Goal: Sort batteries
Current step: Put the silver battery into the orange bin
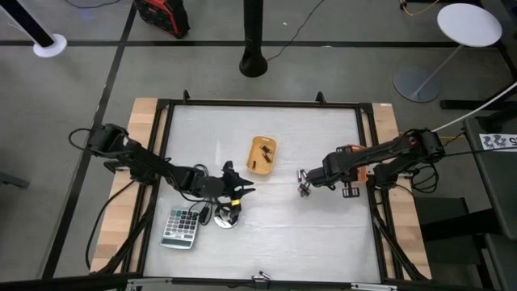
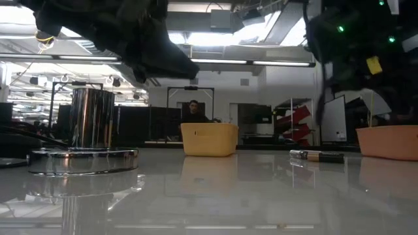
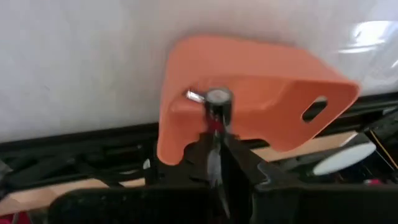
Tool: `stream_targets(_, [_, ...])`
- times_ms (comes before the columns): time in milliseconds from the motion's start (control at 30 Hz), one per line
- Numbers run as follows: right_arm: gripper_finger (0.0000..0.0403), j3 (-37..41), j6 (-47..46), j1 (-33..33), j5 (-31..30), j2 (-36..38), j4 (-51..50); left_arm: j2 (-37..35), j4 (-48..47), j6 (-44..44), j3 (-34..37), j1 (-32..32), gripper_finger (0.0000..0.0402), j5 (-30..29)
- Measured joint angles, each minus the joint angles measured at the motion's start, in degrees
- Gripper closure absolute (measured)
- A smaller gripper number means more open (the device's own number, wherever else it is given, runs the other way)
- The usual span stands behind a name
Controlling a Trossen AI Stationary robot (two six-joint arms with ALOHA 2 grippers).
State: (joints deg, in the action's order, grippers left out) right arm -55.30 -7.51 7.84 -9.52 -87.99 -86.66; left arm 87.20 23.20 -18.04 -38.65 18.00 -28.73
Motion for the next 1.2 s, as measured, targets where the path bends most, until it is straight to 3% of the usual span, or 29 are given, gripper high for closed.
stream_targets(233, [0.0384,5.8,-0.1,0.0,0.0,0.0,0.0,2.4,0.7,-2.7,0.0,0.0,0.0314,0.0])
stream_targets(533, [0.0382,6.6,-1.3,0.0,-2.9,0.0,-0.3,2.4,3.1,-1.2,0.0,0.0,0.0314,0.0])
stream_targets(900, [0.0382,-3.6,-1.8,0.0,-2.6,0.0,-2.3,2.4,3.6,-1.3,0.0,0.0,0.0314,0.0])
stream_targets(1200, [0.0381,-5.2,-7.6,0.0,-0.7,0.1,26.8,2.4,3.6,-1.5,0.0,0.0,0.0314,0.0])
